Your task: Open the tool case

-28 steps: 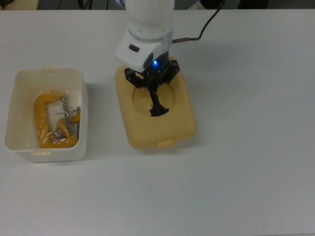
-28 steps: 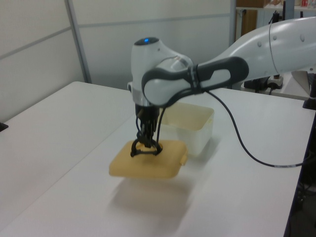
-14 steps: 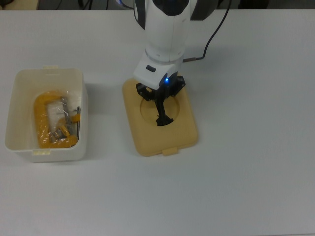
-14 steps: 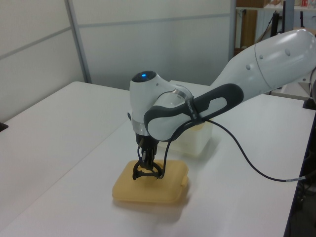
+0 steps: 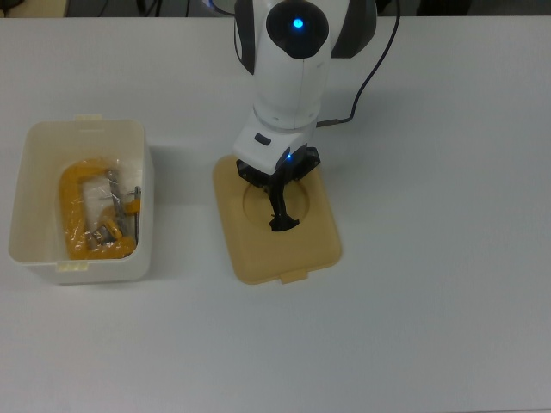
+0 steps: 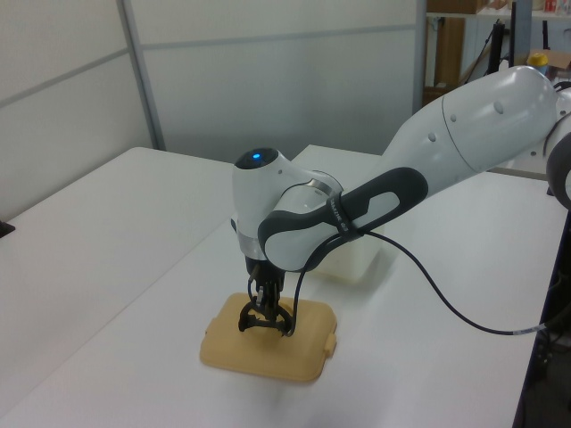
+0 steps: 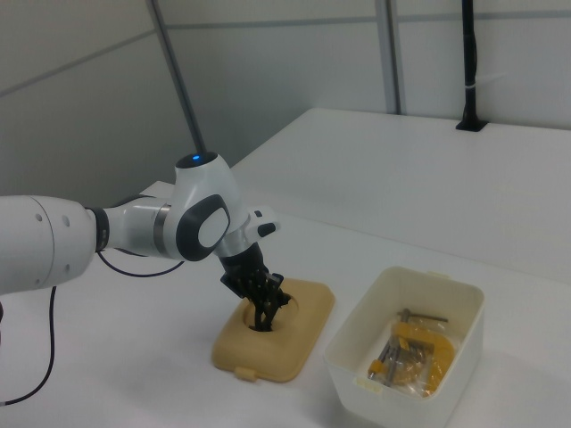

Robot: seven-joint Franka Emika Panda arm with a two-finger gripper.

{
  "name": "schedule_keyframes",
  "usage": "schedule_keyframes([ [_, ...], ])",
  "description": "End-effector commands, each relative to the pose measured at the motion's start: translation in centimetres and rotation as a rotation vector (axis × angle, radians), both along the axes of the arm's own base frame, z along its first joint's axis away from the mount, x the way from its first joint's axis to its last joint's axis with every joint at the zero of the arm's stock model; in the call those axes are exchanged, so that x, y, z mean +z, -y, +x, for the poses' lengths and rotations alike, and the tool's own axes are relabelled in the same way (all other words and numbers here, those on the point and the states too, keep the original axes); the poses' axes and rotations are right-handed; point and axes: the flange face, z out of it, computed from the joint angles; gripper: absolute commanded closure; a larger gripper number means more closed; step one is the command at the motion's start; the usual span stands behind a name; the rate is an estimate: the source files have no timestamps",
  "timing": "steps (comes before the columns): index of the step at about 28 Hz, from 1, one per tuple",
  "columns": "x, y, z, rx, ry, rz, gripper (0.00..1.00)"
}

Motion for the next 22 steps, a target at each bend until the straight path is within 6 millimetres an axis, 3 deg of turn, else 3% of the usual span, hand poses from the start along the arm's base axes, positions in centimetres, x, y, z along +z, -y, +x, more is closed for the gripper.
schedule_keyframes([
  [1, 1.9, 0.9, 0.5, -0.028, 0.038, -0.012, 0.38],
  [2, 2.3, 1.0, 0.6, -0.029, 0.038, -0.013, 0.29],
  [4, 2.8, 1.3, 0.4, -0.031, 0.027, -0.018, 0.27],
  [7, 5.2, 1.6, -0.1, -0.036, 0.019, -0.021, 0.08],
  [9, 6.4, 2.2, -0.4, -0.048, 0.013, -0.022, 0.01],
  [10, 8.2, 2.7, -0.9, -0.056, 0.010, -0.021, 0.00],
  [14, 11.8, 3.5, -1.8, -0.057, -0.004, -0.021, 0.00],
  [15, 13.5, 4.0, -2.2, -0.062, -0.011, -0.021, 0.00],
  [22, 19.4, 6.7, -3.8, -0.105, 0.017, -0.014, 0.00],
])
